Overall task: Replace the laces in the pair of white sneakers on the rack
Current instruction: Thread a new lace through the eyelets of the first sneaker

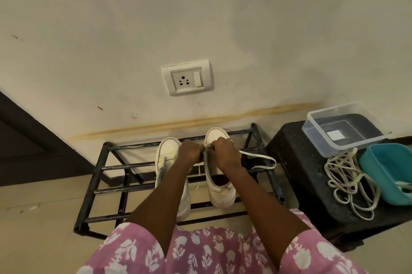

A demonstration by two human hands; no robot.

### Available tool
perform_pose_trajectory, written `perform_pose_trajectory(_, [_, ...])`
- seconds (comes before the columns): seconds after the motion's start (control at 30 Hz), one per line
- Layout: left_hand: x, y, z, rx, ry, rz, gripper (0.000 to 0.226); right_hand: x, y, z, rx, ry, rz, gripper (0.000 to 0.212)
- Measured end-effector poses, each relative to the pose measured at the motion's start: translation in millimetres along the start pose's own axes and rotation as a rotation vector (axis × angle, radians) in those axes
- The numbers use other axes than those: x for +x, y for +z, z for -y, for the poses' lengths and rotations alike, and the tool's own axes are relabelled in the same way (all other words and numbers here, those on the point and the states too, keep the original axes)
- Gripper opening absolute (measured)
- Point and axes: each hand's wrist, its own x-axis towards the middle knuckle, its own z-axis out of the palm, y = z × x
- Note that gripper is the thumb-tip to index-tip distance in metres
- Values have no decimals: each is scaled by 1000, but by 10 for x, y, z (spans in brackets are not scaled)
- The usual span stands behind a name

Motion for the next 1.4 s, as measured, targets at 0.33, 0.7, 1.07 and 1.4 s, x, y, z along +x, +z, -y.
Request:
perform_pose_trajectory(0.33, [41,114,73,-177,-137,-29,19,53,-26,-10,109,101,48,24])
perform_pose_trajectory(0.7, [-7,-67,-96,-804,-197,-99,31,-122,-30,-207,399,435,18,51])
perform_pose_trajectory(1.07, [-30,-223,-179,1147,233,-22,38,-375,46,-143,122,363,77,25])
perform_pose_trajectory(1.4, [-167,-994,-255,697,-36,-739,24,-377,73,-117,108,322,81,20])
